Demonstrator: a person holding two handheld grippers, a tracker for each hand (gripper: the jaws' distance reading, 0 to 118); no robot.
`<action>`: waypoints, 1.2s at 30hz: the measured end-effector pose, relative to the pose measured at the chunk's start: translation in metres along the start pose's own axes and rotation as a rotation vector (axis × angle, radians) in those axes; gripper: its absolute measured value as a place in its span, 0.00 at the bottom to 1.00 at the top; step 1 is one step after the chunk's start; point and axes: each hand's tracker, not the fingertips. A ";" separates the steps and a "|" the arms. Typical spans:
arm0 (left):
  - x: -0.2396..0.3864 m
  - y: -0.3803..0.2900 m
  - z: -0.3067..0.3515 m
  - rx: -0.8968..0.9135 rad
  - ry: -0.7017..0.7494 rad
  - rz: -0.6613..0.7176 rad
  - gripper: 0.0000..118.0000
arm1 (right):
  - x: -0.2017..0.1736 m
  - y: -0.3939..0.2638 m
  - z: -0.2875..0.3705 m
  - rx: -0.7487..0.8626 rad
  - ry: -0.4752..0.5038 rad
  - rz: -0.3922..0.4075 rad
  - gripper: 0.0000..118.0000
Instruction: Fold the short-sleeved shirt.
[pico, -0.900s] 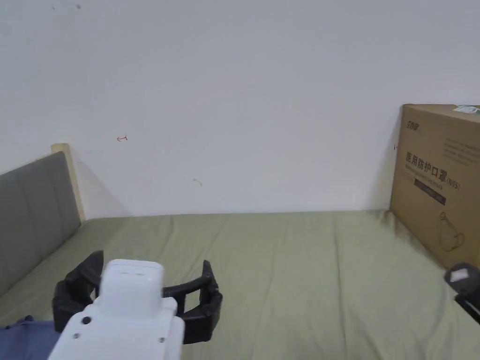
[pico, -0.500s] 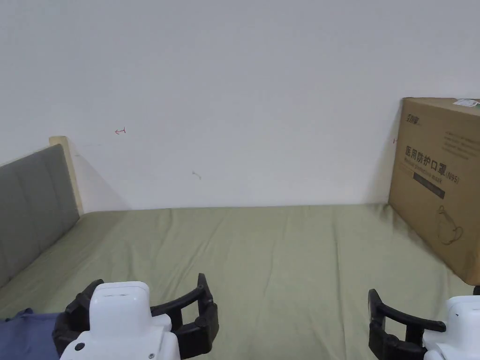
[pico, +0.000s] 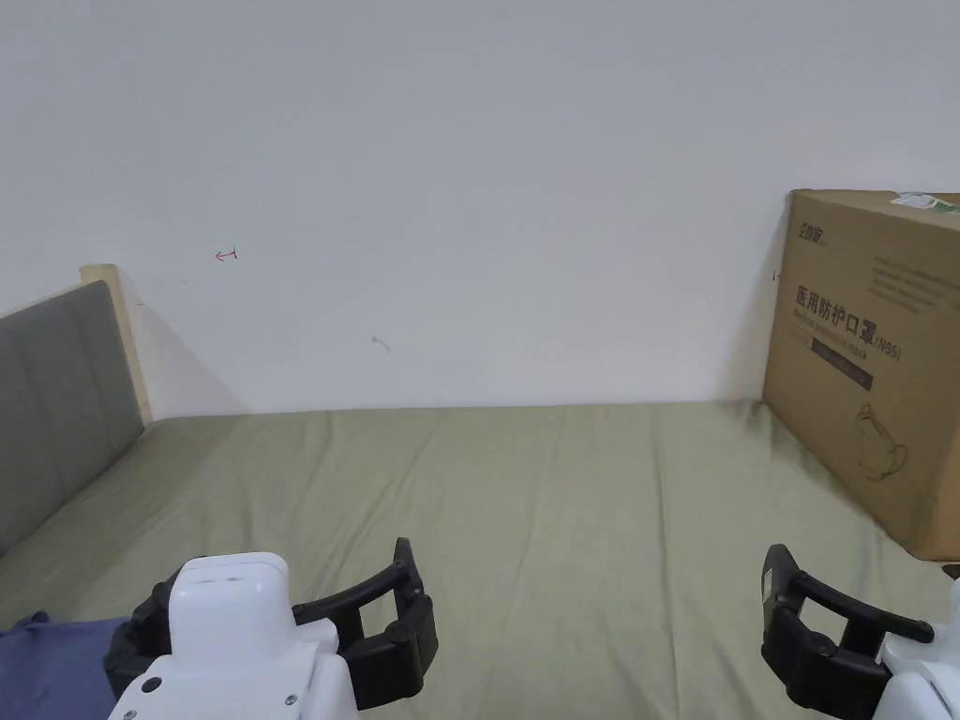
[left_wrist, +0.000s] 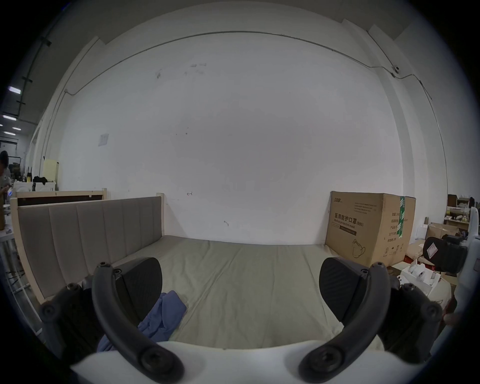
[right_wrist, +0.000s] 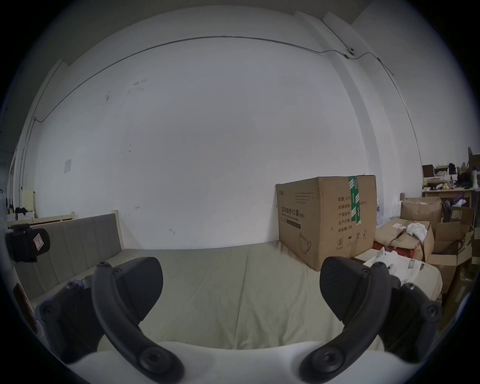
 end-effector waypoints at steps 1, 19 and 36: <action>0.000 0.000 -0.001 -0.007 -0.002 0.003 1.00 | -0.001 0.000 0.000 0.000 -0.002 0.009 1.00; 0.005 0.006 -0.008 -0.006 -0.008 -0.059 0.54 | 0.005 0.004 -0.007 -0.046 0.060 -0.007 0.90; 0.016 0.001 -0.016 -0.081 -0.026 -0.047 0.00 | 0.026 0.001 -0.011 -0.104 0.040 -0.011 0.01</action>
